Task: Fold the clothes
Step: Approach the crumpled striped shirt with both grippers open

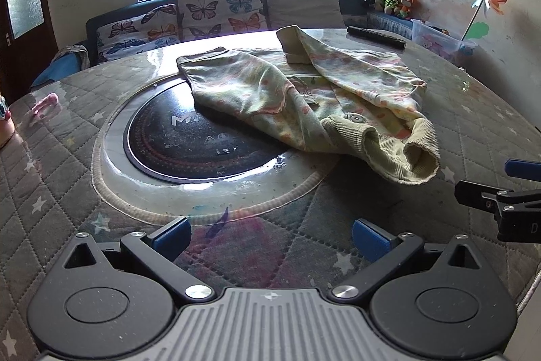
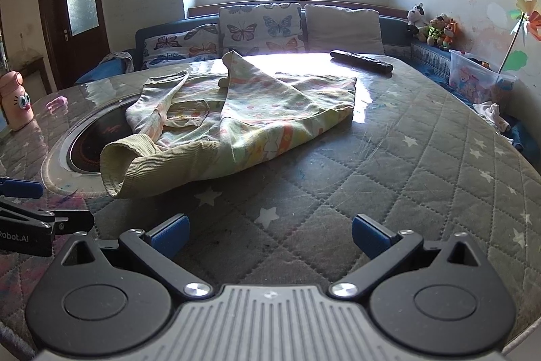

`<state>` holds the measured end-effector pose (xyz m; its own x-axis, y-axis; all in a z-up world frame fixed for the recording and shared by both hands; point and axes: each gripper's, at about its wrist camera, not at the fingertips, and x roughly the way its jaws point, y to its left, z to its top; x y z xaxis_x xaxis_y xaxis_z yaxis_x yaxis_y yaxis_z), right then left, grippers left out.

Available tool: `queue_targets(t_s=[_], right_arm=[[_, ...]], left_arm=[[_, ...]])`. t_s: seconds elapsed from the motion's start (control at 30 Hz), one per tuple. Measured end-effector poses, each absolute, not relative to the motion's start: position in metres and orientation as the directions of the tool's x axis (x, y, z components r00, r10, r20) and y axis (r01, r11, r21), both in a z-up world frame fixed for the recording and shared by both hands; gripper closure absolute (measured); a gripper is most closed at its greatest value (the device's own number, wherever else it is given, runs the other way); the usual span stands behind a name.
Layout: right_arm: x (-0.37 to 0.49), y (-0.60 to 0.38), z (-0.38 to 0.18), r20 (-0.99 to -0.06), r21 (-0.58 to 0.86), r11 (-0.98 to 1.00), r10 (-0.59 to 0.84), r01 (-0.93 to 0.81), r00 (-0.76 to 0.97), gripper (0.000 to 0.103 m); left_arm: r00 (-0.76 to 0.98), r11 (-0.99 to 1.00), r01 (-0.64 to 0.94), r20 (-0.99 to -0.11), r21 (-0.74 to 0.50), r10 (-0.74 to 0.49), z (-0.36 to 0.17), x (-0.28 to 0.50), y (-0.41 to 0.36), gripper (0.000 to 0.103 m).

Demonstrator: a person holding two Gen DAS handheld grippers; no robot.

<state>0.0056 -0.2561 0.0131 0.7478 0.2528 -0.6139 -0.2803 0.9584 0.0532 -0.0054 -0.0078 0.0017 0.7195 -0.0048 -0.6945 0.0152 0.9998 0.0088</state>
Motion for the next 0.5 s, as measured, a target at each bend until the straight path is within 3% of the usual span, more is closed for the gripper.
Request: queue_targets(t_s=[0.5], right_arm=[[0.0066,-0.2579,0.0113,-0.617,0.055,0.960,0.249,-0.275,0.746,0.000]], left_arm=[[0.701,0.999,0.034,-0.713,0.020,-0.010,-0.0023,-0.0017,-0.0138,0.000]])
